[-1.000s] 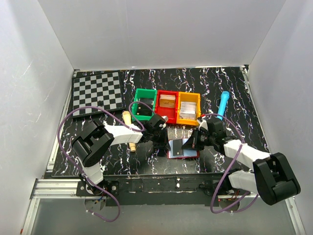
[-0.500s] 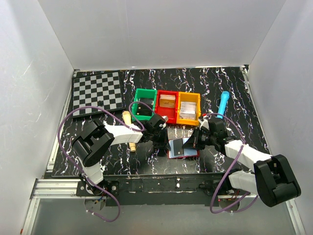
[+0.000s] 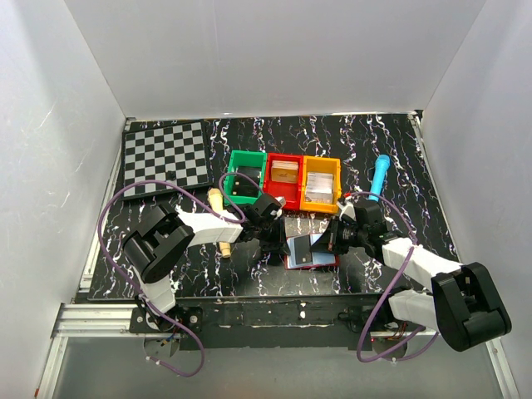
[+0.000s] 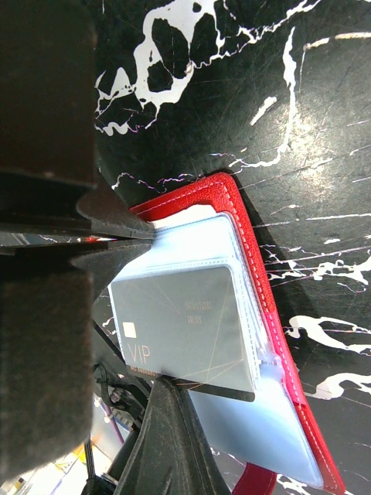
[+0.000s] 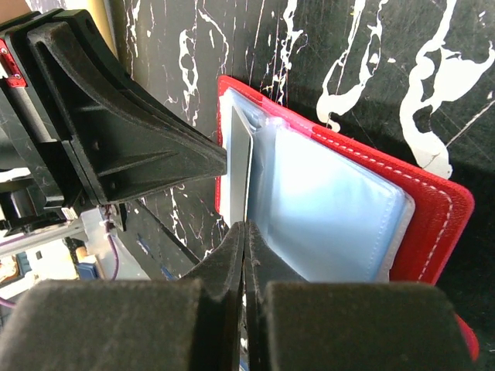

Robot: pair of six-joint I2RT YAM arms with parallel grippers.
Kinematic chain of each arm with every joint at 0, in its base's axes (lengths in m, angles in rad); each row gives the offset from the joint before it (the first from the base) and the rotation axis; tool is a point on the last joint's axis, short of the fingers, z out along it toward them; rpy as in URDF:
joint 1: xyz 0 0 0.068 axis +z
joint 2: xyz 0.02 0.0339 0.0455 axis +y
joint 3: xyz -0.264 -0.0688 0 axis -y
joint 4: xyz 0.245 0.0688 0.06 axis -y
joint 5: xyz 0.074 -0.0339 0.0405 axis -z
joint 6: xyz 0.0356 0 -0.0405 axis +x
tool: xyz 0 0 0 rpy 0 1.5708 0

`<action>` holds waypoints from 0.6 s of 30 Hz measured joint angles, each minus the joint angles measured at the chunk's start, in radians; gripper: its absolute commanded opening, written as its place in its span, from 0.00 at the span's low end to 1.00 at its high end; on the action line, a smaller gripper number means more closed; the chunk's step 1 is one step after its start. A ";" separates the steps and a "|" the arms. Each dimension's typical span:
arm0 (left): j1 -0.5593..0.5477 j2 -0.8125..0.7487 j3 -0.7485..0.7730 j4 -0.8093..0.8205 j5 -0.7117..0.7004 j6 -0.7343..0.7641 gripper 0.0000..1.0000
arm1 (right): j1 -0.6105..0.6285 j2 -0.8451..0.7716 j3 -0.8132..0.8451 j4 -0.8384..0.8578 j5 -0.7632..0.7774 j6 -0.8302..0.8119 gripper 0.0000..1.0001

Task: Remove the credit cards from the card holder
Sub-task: Remove the credit card from the card holder.

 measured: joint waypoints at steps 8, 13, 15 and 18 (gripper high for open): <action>0.001 0.000 0.000 0.000 0.001 0.000 0.00 | -0.007 -0.029 -0.002 -0.018 0.005 -0.002 0.01; 0.001 0.000 0.000 0.000 0.001 0.000 0.00 | -0.017 -0.047 -0.010 -0.023 0.005 -0.002 0.21; 0.001 0.000 0.000 0.001 0.002 0.000 0.00 | -0.018 -0.043 -0.012 -0.022 -0.005 -0.001 0.29; 0.001 0.000 0.000 0.002 0.002 0.000 0.00 | -0.019 -0.025 -0.013 -0.008 -0.029 0.002 0.37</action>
